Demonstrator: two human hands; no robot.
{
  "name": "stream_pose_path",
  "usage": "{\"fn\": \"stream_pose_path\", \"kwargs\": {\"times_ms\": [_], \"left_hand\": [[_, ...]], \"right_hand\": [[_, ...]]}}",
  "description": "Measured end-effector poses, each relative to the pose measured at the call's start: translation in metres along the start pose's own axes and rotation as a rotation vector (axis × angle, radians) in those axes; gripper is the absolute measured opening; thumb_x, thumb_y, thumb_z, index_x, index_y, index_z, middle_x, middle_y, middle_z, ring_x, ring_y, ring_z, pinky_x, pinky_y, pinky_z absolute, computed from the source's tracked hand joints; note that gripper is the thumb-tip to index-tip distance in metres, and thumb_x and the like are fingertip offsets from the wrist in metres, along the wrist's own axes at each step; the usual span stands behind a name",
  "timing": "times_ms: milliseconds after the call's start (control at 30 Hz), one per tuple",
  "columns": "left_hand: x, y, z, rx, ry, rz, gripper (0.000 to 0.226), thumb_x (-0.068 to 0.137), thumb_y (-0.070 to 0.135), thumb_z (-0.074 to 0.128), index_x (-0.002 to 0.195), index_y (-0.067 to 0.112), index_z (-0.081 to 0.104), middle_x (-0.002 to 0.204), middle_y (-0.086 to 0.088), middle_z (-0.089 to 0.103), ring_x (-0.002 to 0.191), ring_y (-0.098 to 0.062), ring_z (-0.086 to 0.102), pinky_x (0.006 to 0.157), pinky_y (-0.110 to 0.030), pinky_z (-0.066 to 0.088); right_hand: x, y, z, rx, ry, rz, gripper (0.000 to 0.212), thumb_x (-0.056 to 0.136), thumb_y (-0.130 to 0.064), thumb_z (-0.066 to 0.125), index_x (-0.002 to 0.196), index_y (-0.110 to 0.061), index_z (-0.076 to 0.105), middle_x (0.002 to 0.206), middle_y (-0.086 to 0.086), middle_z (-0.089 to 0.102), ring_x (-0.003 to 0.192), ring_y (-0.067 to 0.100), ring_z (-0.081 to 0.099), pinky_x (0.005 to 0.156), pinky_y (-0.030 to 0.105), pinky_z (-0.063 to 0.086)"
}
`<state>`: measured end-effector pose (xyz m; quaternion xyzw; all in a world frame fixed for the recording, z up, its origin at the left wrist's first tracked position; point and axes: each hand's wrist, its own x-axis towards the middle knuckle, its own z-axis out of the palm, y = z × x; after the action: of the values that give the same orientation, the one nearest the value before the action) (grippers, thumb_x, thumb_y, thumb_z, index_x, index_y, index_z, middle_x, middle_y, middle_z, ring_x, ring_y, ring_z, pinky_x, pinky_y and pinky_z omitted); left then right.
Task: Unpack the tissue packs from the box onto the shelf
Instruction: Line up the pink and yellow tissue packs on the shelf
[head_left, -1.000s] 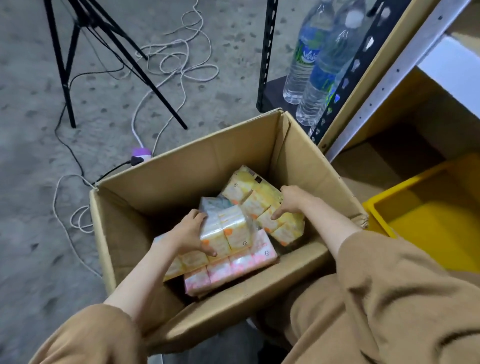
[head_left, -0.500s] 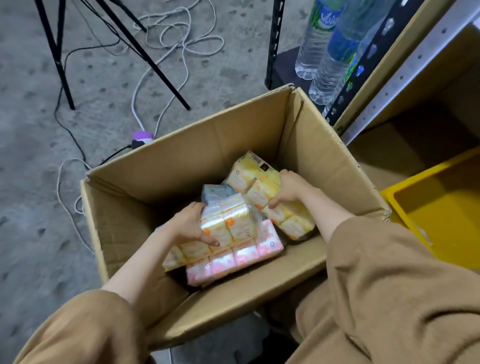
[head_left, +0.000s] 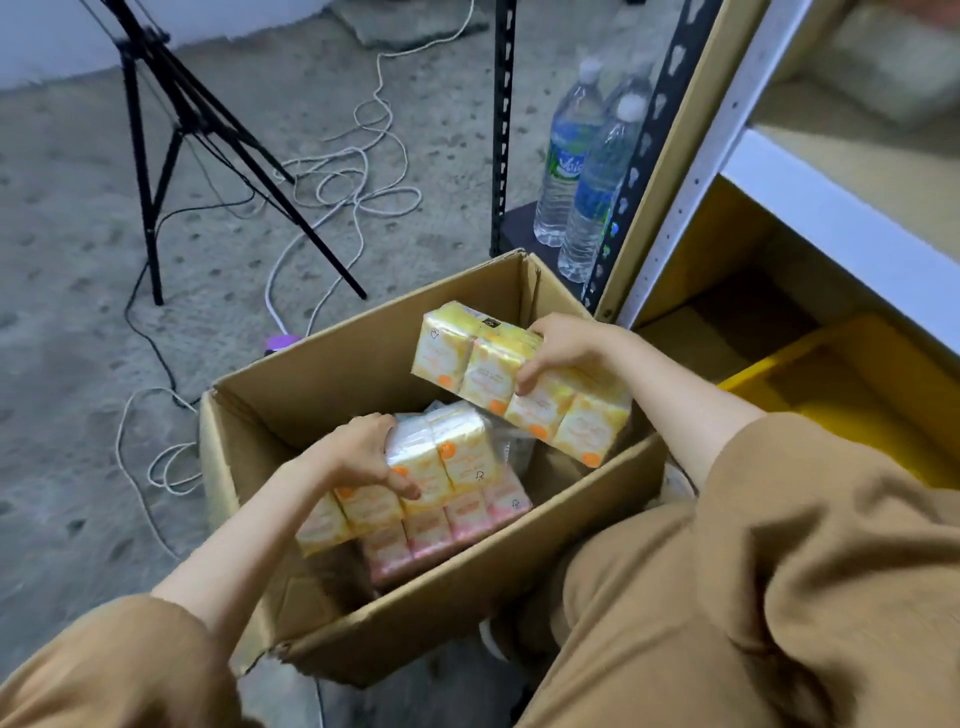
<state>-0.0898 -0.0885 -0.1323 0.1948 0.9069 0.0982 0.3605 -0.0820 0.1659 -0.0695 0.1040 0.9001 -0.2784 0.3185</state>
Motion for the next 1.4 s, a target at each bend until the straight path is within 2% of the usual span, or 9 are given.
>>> {"fn": "stream_pose_path", "kwargs": {"times_ms": [300, 500, 633, 733, 900, 1033, 1167, 1300, 1400], "left_hand": [[-0.06, 0.073, -0.08, 0.172, 0.205, 0.183, 0.059, 0.055, 0.043, 0.085, 0.096, 0.016, 0.052, 0.098, 0.0, 0.054, 0.09, -0.02, 0.051, 0.073, -0.029, 0.04], [-0.084, 0.161, -0.119, 0.318, 0.342, 0.302, 0.075, 0.053, 0.051, 0.084, 0.111, 0.015, 0.053, 0.096, 0.002, 0.05, 0.087, -0.019, 0.047, 0.074, -0.029, 0.04], [-0.089, 0.232, -0.134, 0.384, 0.398, 0.439, 0.08, 0.057, 0.051, 0.082, 0.118, 0.011, 0.051, 0.106, -0.004, 0.056, 0.089, -0.02, 0.048, 0.076, -0.028, 0.039], [-0.089, 0.285, -0.139, 0.418, 0.41, 0.531, 0.082, 0.057, 0.051, 0.082, 0.122, 0.012, 0.05, 0.114, -0.008, 0.059, 0.088, -0.018, 0.046, 0.077, -0.029, 0.04], [-0.085, 0.371, -0.135, 0.49, 0.41, 0.645, 0.093, 0.058, 0.048, 0.083, 0.132, 0.008, 0.044, 0.13, -0.012, 0.053, 0.115, -0.03, 0.051, 0.095, -0.037, 0.044], [-0.079, 0.431, -0.125, 0.521, 0.434, 0.706, 0.095, 0.057, 0.047, 0.083, 0.133, 0.008, 0.042, 0.132, -0.013, 0.053, 0.117, -0.032, 0.051, 0.094, -0.037, 0.044], [-0.07, 0.48, -0.107, 0.555, 0.416, 0.784, 0.1, 0.058, 0.044, 0.084, 0.138, 0.007, 0.036, 0.138, -0.013, 0.046, 0.124, -0.031, 0.047, 0.096, -0.037, 0.043], [-0.056, 0.517, -0.087, 0.6, 0.366, 0.83, 0.105, 0.058, 0.043, 0.085, 0.142, 0.008, 0.031, 0.143, -0.012, 0.039, 0.129, -0.031, 0.042, 0.103, -0.04, 0.04], [-0.047, 0.54, -0.074, 0.625, 0.324, 0.862, 0.105, 0.061, 0.039, 0.084, 0.143, 0.005, 0.028, 0.145, -0.014, 0.035, 0.132, -0.031, 0.038, 0.106, -0.039, 0.038]], "right_hand": [[-0.122, -0.01, -0.067, -0.072, 0.261, -0.071, 0.059, 0.065, -0.037, 0.078, 0.115, -0.013, 0.058, 0.113, 0.005, 0.06, 0.097, 0.021, 0.056, 0.083, 0.032, 0.047], [-0.221, 0.023, -0.114, -0.103, 0.482, 0.027, 0.052, 0.068, -0.034, 0.078, 0.111, -0.011, 0.061, 0.105, 0.005, 0.061, 0.093, 0.022, 0.057, 0.081, 0.032, 0.046], [-0.286, 0.066, -0.136, -0.069, 0.642, 0.127, 0.051, 0.065, -0.032, 0.08, 0.108, -0.009, 0.064, 0.105, 0.007, 0.064, 0.097, 0.025, 0.061, 0.083, 0.035, 0.049], [-0.33, 0.104, -0.143, -0.031, 0.724, 0.219, 0.04, 0.065, -0.028, 0.081, 0.096, -0.008, 0.066, 0.099, 0.009, 0.065, 0.087, 0.024, 0.06, 0.075, 0.03, 0.045], [-0.394, 0.171, -0.138, 0.032, 0.793, 0.394, 0.038, 0.064, -0.028, 0.082, 0.093, -0.013, 0.062, 0.103, 0.01, 0.066, 0.092, 0.026, 0.06, 0.079, 0.03, 0.046], [-0.427, 0.217, -0.123, 0.067, 0.822, 0.557, 0.066, 0.06, -0.032, 0.083, 0.117, -0.011, 0.06, 0.118, 0.01, 0.064, 0.106, 0.028, 0.059, 0.093, 0.034, 0.049], [-0.452, 0.251, -0.104, 0.167, 0.837, 0.677, 0.07, 0.058, -0.03, 0.084, 0.12, -0.013, 0.057, 0.108, 0.004, 0.062, 0.097, 0.023, 0.057, 0.074, 0.028, 0.048], [-0.465, 0.277, -0.087, 0.206, 0.843, 0.73, 0.072, 0.057, -0.025, 0.085, 0.12, -0.006, 0.056, 0.115, 0.01, 0.064, 0.097, 0.025, 0.059, 0.086, 0.033, 0.049], [-0.469, 0.291, -0.076, 0.201, 0.832, 0.766, 0.068, 0.06, -0.014, 0.084, 0.12, -0.002, 0.055, 0.115, 0.014, 0.063, 0.1, 0.028, 0.059, 0.087, 0.031, 0.048]]}}
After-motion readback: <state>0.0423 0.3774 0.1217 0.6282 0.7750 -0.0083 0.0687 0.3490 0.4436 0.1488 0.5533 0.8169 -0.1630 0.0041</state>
